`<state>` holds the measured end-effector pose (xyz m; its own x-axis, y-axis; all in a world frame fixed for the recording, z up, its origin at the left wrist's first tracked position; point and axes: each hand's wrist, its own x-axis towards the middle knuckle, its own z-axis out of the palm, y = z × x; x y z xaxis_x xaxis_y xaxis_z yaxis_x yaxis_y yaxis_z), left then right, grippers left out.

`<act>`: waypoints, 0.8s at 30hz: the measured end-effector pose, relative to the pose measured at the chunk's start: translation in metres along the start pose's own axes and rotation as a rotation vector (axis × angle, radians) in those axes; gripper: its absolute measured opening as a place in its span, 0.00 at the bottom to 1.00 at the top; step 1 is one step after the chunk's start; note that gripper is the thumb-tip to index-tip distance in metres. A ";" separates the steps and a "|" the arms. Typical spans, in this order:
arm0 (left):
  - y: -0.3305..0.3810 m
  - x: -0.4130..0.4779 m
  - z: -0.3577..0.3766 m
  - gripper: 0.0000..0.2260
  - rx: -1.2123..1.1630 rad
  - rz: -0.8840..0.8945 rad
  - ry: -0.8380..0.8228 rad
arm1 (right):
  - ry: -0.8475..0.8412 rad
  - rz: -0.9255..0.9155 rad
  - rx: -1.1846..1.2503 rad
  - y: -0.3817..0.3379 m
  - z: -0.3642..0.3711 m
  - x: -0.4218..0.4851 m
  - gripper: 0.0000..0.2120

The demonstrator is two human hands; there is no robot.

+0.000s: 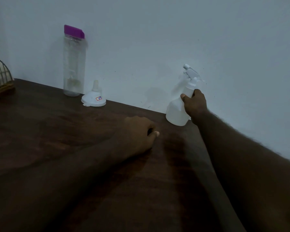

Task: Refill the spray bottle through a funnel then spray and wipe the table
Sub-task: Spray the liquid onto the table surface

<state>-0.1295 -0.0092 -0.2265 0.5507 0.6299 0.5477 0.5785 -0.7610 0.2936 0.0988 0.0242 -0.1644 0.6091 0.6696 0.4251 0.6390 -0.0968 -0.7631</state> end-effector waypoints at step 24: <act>0.004 -0.006 0.003 0.17 0.087 0.046 0.064 | -0.148 0.001 -0.118 0.032 0.010 -0.022 0.44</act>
<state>-0.1289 -0.0156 -0.2307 0.5396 0.5813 0.6090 0.6049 -0.7709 0.1998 0.1014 0.0143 -0.2032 0.5396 0.7694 0.3419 0.6946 -0.1773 -0.6972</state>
